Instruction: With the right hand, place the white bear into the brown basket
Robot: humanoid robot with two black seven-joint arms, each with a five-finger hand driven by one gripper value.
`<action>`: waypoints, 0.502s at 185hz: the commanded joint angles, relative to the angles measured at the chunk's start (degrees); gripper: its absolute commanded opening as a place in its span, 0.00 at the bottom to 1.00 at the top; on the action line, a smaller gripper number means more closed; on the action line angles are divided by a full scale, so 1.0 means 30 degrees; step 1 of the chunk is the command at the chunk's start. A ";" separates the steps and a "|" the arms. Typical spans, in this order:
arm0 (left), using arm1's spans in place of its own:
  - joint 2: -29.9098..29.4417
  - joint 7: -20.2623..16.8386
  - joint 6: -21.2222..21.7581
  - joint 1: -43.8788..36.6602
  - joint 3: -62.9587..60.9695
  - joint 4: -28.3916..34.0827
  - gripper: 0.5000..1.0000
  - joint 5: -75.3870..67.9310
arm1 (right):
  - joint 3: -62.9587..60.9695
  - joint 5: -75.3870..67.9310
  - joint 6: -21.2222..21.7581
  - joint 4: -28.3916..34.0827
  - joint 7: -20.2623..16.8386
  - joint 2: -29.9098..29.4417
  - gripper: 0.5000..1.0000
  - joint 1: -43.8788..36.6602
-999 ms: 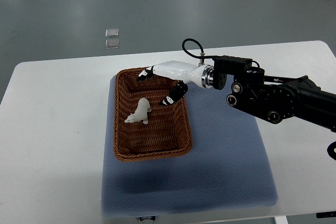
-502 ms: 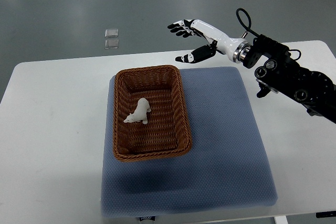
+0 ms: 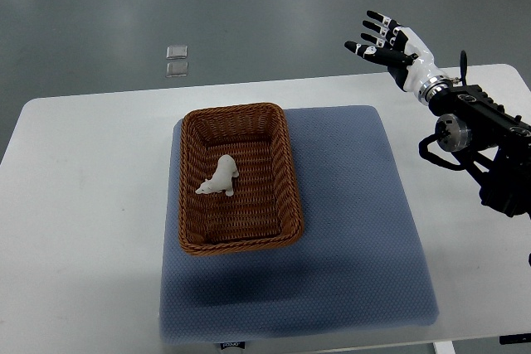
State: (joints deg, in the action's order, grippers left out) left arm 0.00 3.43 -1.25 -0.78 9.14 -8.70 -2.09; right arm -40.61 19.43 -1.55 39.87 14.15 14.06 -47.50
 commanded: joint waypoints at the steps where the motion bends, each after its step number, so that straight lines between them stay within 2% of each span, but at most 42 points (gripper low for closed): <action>1: 0.0000 0.0000 0.0005 -0.0004 -0.0001 0.0000 1.00 -0.0005 | 0.0000 -0.1789 -0.0070 -0.0693 0.0001 -0.0030 0.84 0.0099; 52: 0.0000 0.0000 0.0005 -0.0004 -0.0001 0.0000 1.00 0.0023 | 0.0000 -0.6154 0.0047 -0.1045 0.0001 -0.0059 0.86 0.0539; 93: 0.0000 0.0000 0.0005 -0.0004 -0.0001 0.0000 1.00 -0.0006 | 0.0176 -0.6214 0.0135 -0.1074 0.0177 -0.0059 0.87 0.0861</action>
State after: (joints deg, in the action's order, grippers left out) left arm 0.00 3.43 -1.22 -0.80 9.14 -8.70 -2.09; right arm -40.45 0.65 -1.26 36.66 14.58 13.89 -45.26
